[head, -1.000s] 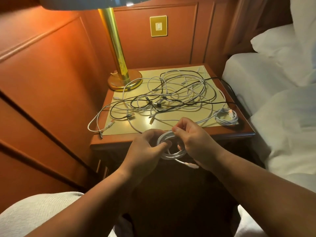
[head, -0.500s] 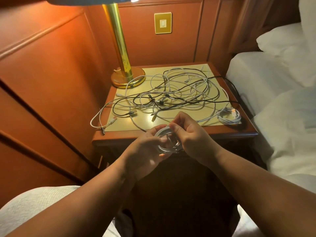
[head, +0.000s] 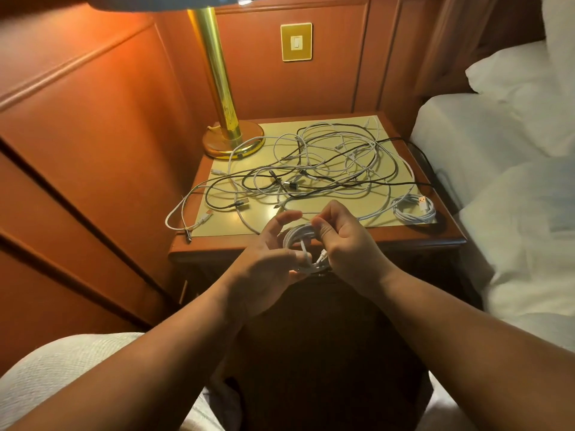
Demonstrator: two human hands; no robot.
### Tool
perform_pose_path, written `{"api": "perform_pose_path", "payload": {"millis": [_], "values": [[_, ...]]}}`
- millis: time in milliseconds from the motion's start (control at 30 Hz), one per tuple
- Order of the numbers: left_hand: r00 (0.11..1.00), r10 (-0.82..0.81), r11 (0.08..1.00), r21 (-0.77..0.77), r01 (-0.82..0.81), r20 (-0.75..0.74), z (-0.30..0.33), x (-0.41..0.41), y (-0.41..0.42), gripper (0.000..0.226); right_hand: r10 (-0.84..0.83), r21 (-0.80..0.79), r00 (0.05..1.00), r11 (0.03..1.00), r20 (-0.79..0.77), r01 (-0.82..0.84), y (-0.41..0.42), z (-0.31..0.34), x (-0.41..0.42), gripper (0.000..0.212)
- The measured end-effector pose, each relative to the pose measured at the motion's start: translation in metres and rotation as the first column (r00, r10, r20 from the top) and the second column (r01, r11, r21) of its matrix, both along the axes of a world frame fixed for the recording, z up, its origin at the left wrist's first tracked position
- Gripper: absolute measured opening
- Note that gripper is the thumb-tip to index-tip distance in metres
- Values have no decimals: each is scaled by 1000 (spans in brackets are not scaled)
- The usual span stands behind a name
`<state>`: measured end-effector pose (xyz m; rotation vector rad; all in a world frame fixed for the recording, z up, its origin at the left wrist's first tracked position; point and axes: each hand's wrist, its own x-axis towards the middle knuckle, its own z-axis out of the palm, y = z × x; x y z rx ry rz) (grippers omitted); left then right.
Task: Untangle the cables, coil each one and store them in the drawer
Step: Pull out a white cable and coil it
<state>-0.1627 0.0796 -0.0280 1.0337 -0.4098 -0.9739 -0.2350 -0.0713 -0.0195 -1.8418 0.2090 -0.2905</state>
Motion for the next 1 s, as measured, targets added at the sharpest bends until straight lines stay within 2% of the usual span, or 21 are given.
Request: {"api": "perform_pose_path", "payload": {"millis": [67, 167, 233, 300, 367, 433, 467, 600, 667, 733, 833, 900, 933, 967, 1000], "values": [[998, 11, 1000, 29, -13, 56, 0, 0, 0, 67, -26, -30, 1000, 999, -8, 26, 0, -1, 0, 13], [959, -4, 992, 120, -32, 282, -1, -1, 0, 56, -37, -58, 999, 998, -12, 36, 4, -3, -1, 12], [925, 59, 975, 177, -134, 375, -3, -4, -1, 53, -51, -59, 999, 997, -9, 50, 7, -3, -1, 11], [823, 182, 909, 226, -349, 538, -3, -8, -3, 54, -80, -49, 997, 996, -10, 79, 6, -4, 0, 12], [660, 272, 812, 202, -548, 700, -7, -9, -4, 60, -109, -44, 994, 993, -15, 108, 5, -5, 1, 13], [612, 308, 781, 174, -600, 728, -8, -14, -3, 56, -129, -39, 992, 991, 5, 129, 6, -6, 1, 14], [632, 310, 790, 177, -587, 710, -6, -17, -3, 49, -137, -39, 990, 990, 19, 138, 6, -7, 1, 15], [836, 194, 874, 296, -385, 514, 0, -27, -6, 15, -155, -99, 987, 982, 50, 159, 8, -12, 0, 13], [953, 122, 916, 337, -215, 277, 2, -28, -6, 24, -149, -134, 988, 979, 32, 152, 9, -16, -1, 11], [989, 145, 942, 301, -145, 23, 7, -26, -6, 27, -131, -137, 991, 982, 22, 132, 10, -16, -1, 10], [978, 181, 948, 283, -147, -100, 14, -20, -3, 20, -138, -154, 990, 978, 30, 141, 3, -8, 3, 14], [983, 158, 948, 291, -125, -92, 21, -13, 0, 20, -153, -107, 988, 982, 10, 153, -3, 1, 6, 17], [991, 131, 931, 343, -127, 13, 23, -8, 2, 23, -157, -91, 987, 984, -16, 155, -6, 5, 7, 17], [980, 87, 899, 410, -155, 179, 24, -2, 4, 26, -161, -85, 986, 984, -51, 156, -9, 8, 7, 16], [937, 33, 869, 452, -198, 348, 25, 2, 5, 28, -156, -68, 983, 986, -94, 150, -11, 11, 8, 16]]}}
